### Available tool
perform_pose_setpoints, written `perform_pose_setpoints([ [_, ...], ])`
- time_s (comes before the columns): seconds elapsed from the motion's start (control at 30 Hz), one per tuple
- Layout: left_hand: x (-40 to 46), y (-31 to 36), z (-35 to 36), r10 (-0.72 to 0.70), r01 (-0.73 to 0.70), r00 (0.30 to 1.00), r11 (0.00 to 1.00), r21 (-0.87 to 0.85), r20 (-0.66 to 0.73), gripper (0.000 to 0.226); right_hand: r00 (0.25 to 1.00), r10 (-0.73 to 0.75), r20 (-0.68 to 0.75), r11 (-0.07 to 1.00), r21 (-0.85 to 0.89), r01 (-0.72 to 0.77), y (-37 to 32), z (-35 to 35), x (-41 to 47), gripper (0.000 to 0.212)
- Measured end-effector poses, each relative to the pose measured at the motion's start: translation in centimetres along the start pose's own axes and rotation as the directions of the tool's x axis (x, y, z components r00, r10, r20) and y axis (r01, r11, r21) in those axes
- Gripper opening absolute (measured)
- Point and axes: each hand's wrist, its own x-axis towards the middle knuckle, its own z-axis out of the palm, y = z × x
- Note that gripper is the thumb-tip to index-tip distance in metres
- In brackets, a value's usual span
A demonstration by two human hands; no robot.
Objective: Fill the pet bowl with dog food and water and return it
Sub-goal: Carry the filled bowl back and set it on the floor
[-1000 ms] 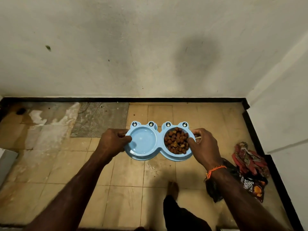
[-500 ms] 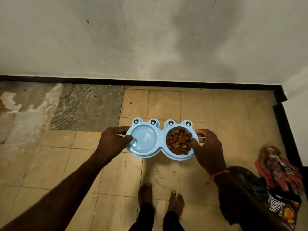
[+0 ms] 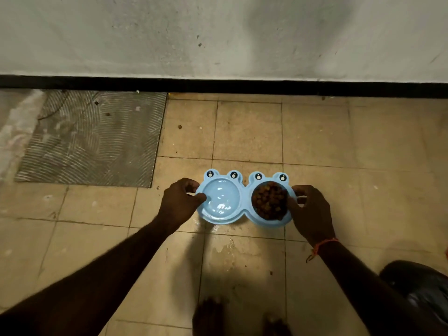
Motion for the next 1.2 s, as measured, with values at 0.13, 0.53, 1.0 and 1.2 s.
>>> perform_pose_setpoints([
  [0.13, 4.6, -3.6, 3.5, -0.006, 0.006, 1.000, 1.000, 0.020, 0.009, 0.017, 1.000, 0.018, 0.004, 1.000, -0.006, -0.018, 4.5, 3.8, 3.2, 0.017],
  [0.53, 12.1, -9.2, 9.3, -0.045, 0.043, 0.999, 0.996, 0.082, 0.025, 0.022, 0.996, 0.061, 0.058, 0.992, -0.119, -0.054, 12.6, 11.2, 9.0, 0.022],
  [1.0, 10.9, -10.4, 11.8, -0.038, 0.025, 0.999, 0.948, 0.316, 0.036, 0.017, 0.988, 0.121, 0.095, 0.981, -0.166, -0.104, 14.8, 13.2, 7.9, 0.025],
  [1.2, 8.8, -7.2, 10.8, -0.016, 0.030, 0.999, 0.938, 0.344, -0.043, 0.048, 0.986, 0.103, 0.133, 0.971, -0.228, -0.070, 11.7, 10.7, 6.2, 0.045],
])
